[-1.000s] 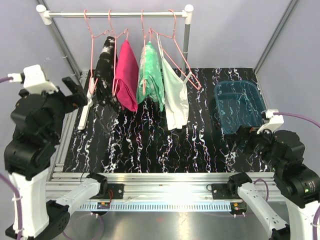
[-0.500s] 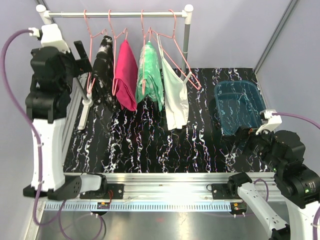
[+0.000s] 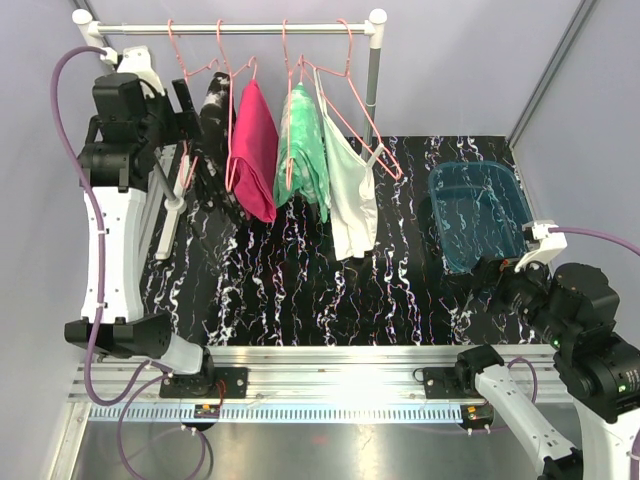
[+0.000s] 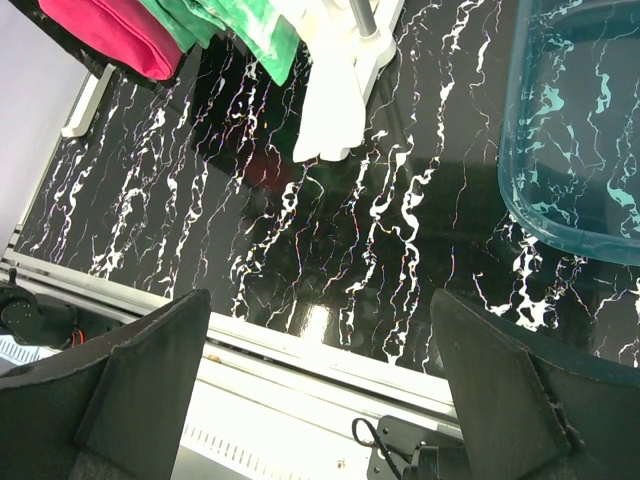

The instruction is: Remove the trousers from the hanger

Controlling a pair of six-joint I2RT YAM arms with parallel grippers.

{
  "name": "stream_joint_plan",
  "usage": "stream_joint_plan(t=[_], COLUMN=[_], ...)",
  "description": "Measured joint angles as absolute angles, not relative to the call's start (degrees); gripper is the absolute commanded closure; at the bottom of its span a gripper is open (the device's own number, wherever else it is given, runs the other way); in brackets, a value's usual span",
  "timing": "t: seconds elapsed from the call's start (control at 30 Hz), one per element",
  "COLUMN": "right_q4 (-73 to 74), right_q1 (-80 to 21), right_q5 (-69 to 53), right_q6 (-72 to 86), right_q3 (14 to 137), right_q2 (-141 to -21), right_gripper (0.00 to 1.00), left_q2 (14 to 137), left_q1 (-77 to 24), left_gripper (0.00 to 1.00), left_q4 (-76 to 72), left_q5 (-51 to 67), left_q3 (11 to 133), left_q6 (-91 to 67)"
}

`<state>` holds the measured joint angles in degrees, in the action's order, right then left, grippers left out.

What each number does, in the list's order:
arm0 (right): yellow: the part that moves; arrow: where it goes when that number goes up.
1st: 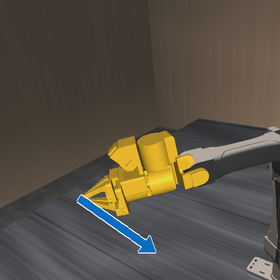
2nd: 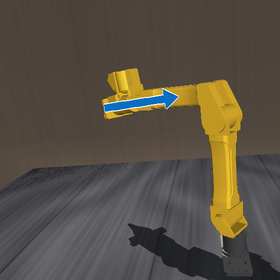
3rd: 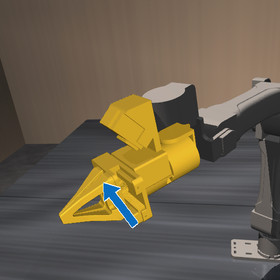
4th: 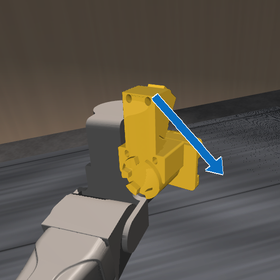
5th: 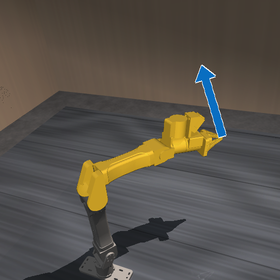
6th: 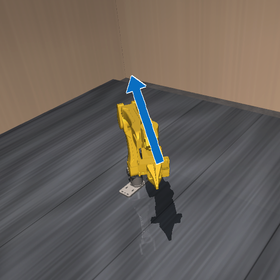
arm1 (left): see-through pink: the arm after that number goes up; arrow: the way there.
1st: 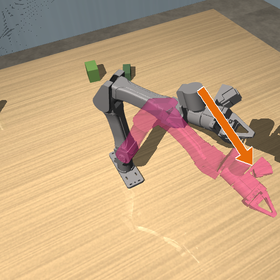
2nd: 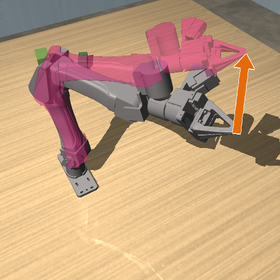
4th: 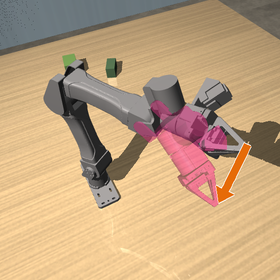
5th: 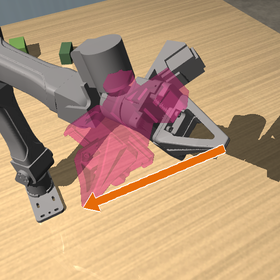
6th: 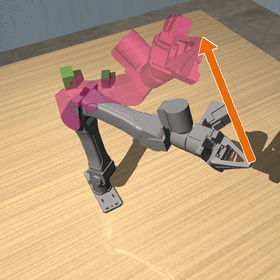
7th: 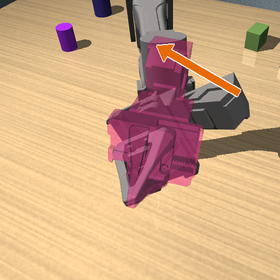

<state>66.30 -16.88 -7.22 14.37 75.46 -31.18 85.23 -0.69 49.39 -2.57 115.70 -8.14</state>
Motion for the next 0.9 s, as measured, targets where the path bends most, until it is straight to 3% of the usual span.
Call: stream_joint_plan(t=[0.2, 0.4, 0.63, 0.67, 0.73, 0.9], right_q4=[66.3, 66.2, 66.2, 66.2, 66.1, 65.8], right_q1=[-16.9, -16.9, -16.9, -16.9, -16.9, -16.9], right_q5=[-7.8, -8.7, -8.8, -8.9, -9.2, -9.6], right_q6=[14.4, 14.4, 14.3, 14.3, 14.3, 14.3], right_q3=[74.8, 73.9, 72.8, 72.7, 72.3, 71.6], right_q2=[-31.2, -31.2, -31.2, -31.2, -31.2, -31.2], right_gripper=[0.01, 0.00, 0.01, 0.01, 0.01, 0.01], left_q2=[85.4, 86.4, 87.3, 87.4, 87.6, 88.2], left_q1=[-0.6, -0.6, -0.6, -0.6, -0.6, -0.8], left_gripper=[0.39, 0.78, 0.79, 0.82, 1.00, 1.00], left_q4=[48.4, 47.5, 46.5, 46.6, 46.6, 47.2], left_q5=[-1.4, -0.6, -0.4, -0.4, -0.3, 0.2], left_q3=[110.3, 109.8, 110.7, 110.9, 111.5, 113.3], left_q6=[-8.8, -8.8, -8.6, -8.6, -8.9, -9.3])
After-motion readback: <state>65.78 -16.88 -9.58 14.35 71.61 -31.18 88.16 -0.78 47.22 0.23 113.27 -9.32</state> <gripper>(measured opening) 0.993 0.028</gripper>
